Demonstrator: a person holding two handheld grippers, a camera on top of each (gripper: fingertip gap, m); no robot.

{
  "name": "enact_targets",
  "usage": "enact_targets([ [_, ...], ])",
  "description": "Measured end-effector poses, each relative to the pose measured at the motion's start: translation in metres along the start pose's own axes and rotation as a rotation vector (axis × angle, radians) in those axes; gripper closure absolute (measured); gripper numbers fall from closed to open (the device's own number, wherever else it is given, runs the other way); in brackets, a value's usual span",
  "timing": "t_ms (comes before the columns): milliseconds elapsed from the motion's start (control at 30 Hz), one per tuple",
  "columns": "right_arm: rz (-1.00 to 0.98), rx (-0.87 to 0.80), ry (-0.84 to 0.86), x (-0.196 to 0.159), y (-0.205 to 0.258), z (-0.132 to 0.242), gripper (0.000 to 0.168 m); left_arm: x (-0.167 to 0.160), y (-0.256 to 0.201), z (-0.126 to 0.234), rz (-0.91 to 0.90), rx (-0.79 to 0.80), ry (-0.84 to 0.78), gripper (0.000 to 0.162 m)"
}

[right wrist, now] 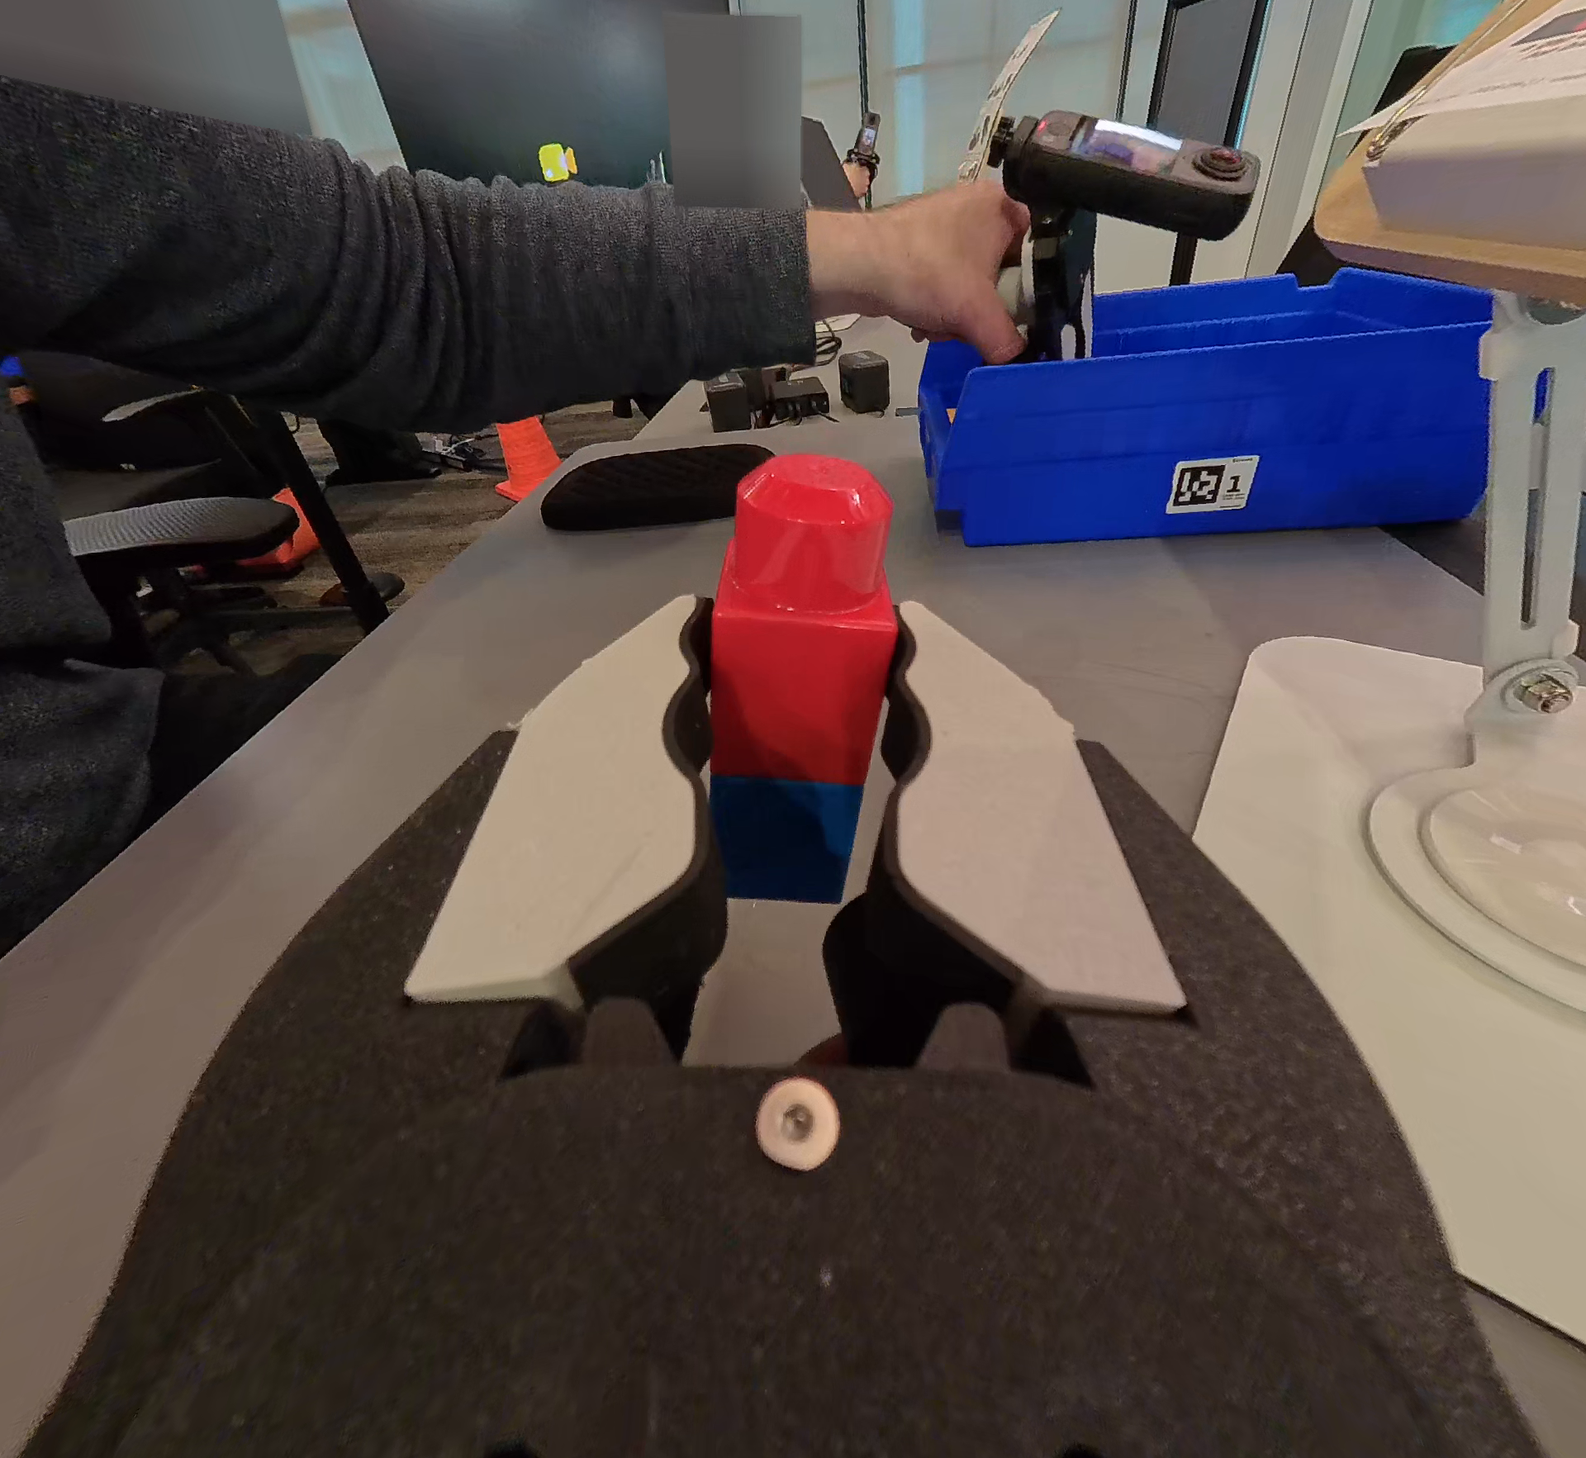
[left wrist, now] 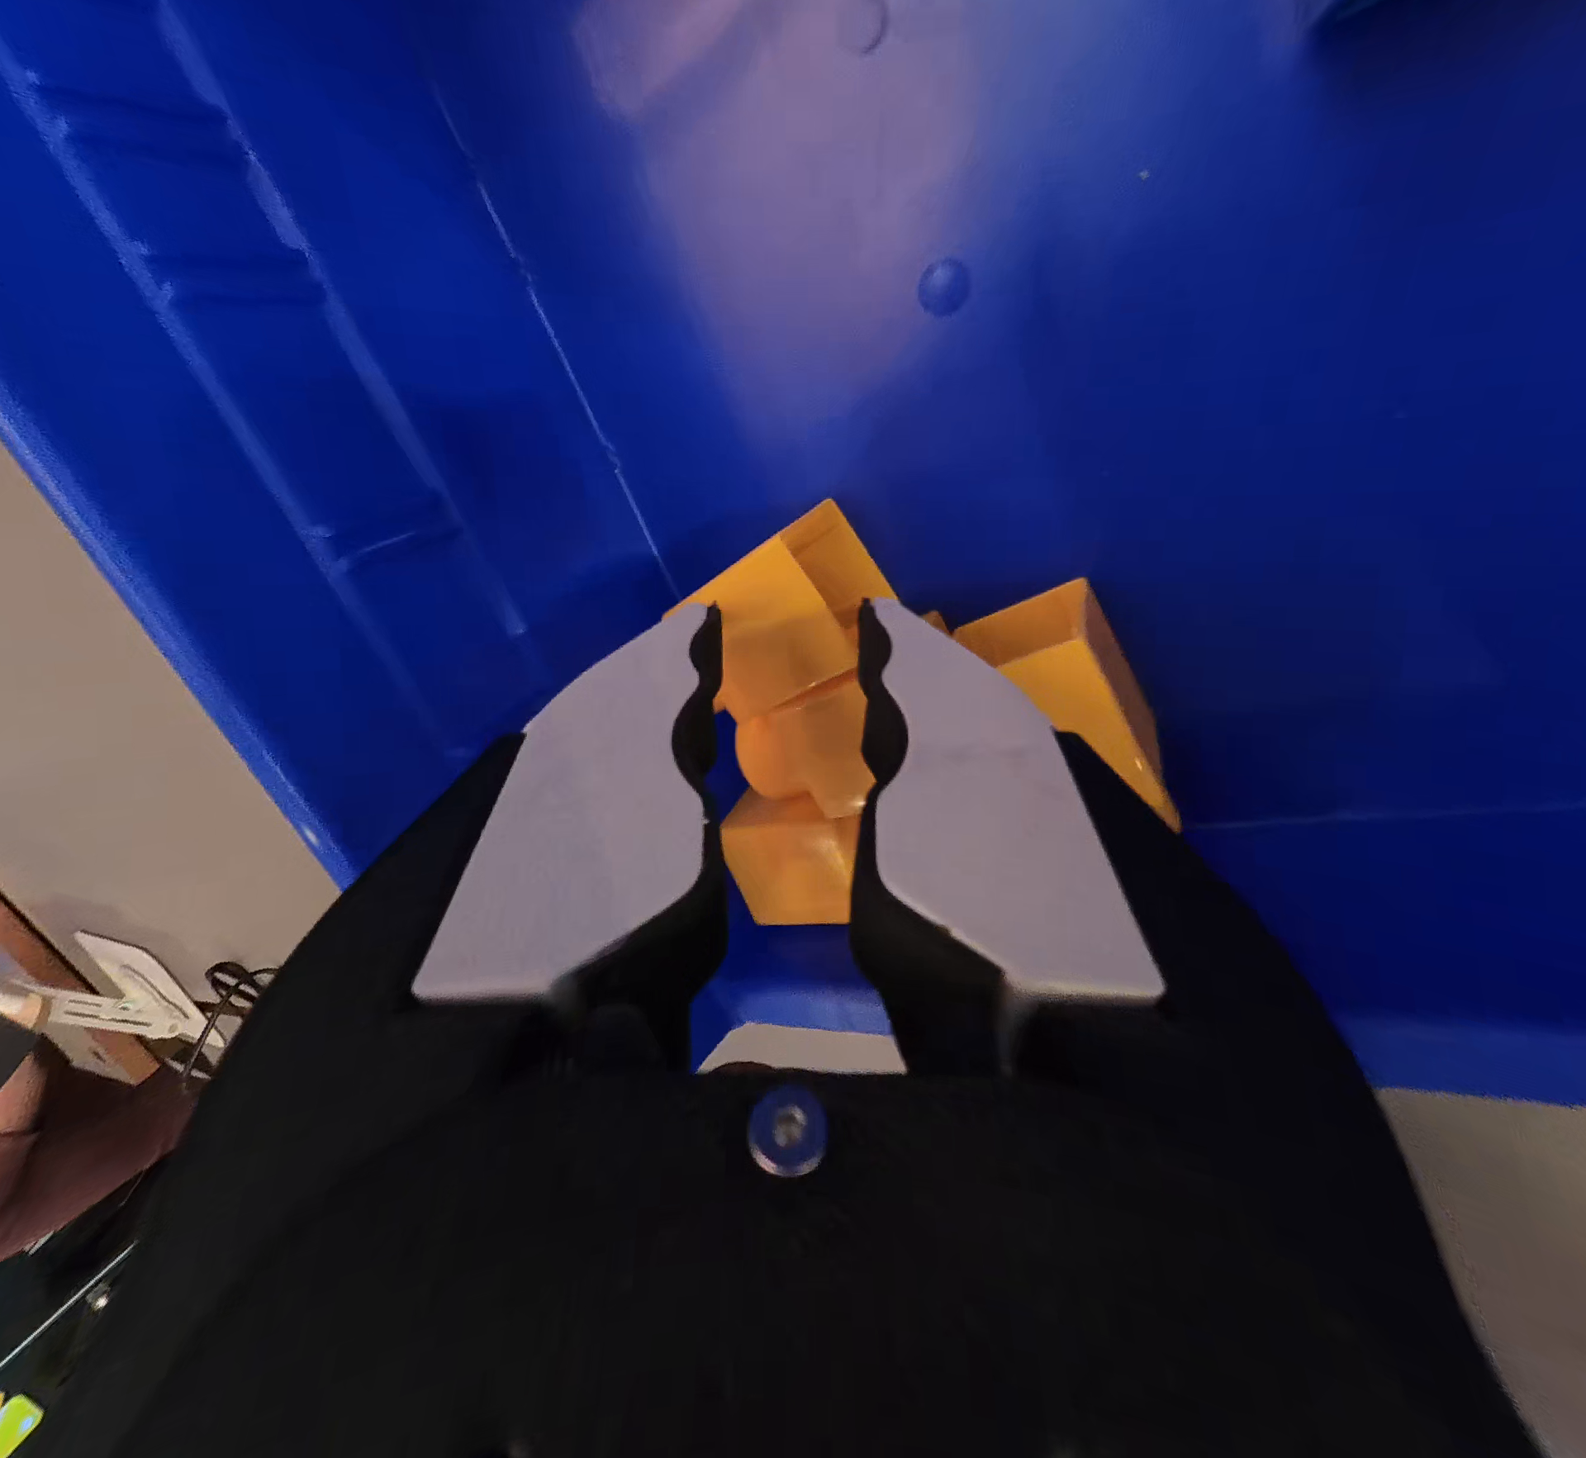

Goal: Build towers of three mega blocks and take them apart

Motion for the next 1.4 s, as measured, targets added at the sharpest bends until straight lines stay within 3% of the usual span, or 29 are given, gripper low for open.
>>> enact_targets([
  [200, 0.005, 0.000, 0.004, 0.000, 0.001, -0.001, 0.132, 0.006, -0.003, 0.004, -0.059, 0.070, -0.047, 0.150],
  [400, 0.008, 0.001, 0.007, 0.000, 0.001, -0.001, 0.132, 0.015, -0.014, 0.005, -0.151, 0.077, -0.052, 0.156],
  [667, 0.010, 0.001, 0.009, 0.000, 0.001, -0.001, 0.132, 0.018, -0.017, 0.005, -0.186, 0.058, -0.043, 0.156],
  [767, 0.012, 0.002, 0.011, -0.001, 0.001, -0.001, 0.132, 0.013, -0.012, 0.005, -0.169, 0.059, -0.021, 0.140],
  [867, 0.012, 0.001, 0.012, -0.001, 0.001, -0.001, 0.132, 0.009, -0.012, 0.000, -0.155, 0.024, -0.022, 0.136],
  [1100, 0.012, 0.002, 0.011, 0.000, 0.001, -0.001, 0.132, 0.012, -0.013, 0.002, -0.276, 0.153, 0.013, 0.152],
  [1300, 0.013, 0.001, 0.011, 0.000, 0.002, -0.001, 0.132, 0.029, -0.015, 0.023, -0.223, 0.119, -0.193, 0.154],
  [1400, 0.013, 0.000, 0.011, 0.000, 0.002, -0.001, 0.132, 0.039, -0.014, 0.039, -0.069, -0.039, -0.443, 0.155],
])
Point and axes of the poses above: each gripper's, where its closed fingertips meet, z back along the fingers, x out of its top, y = z × x across the jaws, the point moved 8 cm from there along z, back along the fingers, and after that the axes turned 2 degrees about -y, right-handed, at the moved point
